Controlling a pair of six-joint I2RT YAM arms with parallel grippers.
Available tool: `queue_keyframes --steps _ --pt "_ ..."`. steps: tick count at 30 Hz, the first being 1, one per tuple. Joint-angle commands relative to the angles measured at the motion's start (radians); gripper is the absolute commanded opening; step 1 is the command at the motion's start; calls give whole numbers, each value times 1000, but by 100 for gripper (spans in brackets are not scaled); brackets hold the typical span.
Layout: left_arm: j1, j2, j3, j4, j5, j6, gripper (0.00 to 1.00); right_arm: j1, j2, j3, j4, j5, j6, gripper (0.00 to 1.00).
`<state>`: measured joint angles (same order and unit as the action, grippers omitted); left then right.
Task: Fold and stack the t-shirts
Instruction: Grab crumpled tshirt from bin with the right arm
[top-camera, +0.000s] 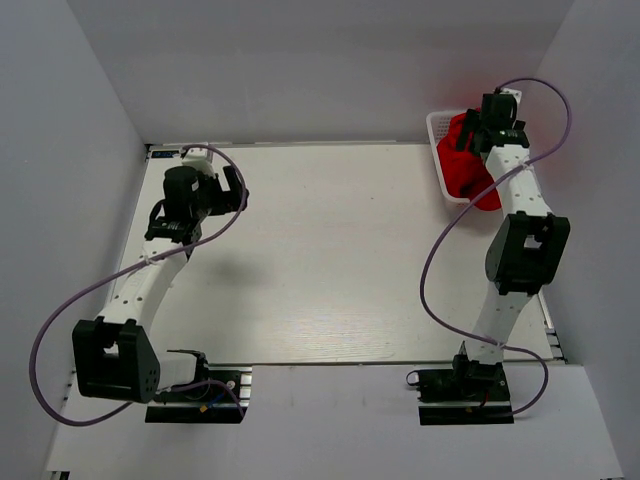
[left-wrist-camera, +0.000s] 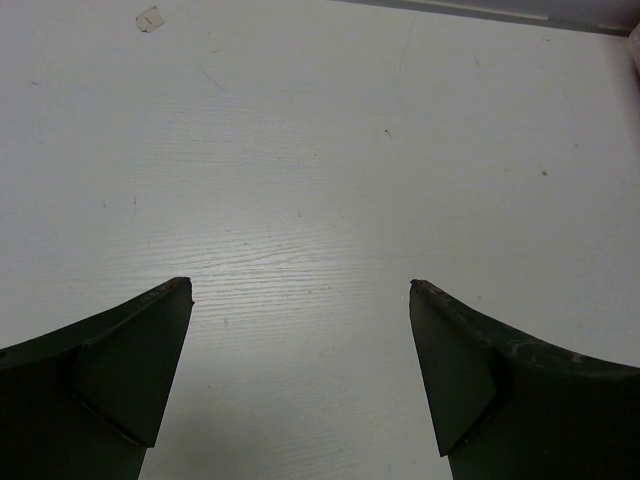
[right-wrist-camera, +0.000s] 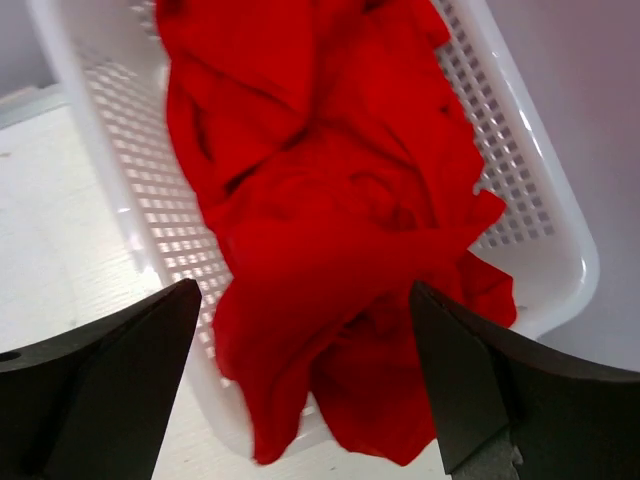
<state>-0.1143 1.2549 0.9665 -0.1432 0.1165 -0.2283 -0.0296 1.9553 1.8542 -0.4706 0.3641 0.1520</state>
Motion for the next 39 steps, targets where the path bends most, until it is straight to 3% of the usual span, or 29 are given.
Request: queue_keyframes --steps 1,7,10,11,12,13,24,34,39 --pt "4 12 52 -21 17 27 100 -21 43 53 -118 26 43 90" --pt "4 43 52 -30 8 27 100 -61 108 57 -154 -68 73 90" --pt "4 54 52 -30 8 27 100 -70 131 71 -143 -175 34 62" --pt "4 54 52 -30 8 27 100 -70 134 73 -123 -282 -18 45" --pt "4 54 61 -42 -1 27 100 -76 137 98 -123 -319 -26 3" --pt "4 54 61 -42 -1 27 100 -79 136 108 -122 -342 -28 0" --pt "4 14 63 -44 8 27 100 -76 -114 59 68 -462 -78 0" --pt "4 -80 -12 -45 -3 18 100 -66 -268 186 130 -829 -149 0" --pt "4 -121 -32 -72 -31 -2 100 -15 -306 258 194 -918 -123 0"
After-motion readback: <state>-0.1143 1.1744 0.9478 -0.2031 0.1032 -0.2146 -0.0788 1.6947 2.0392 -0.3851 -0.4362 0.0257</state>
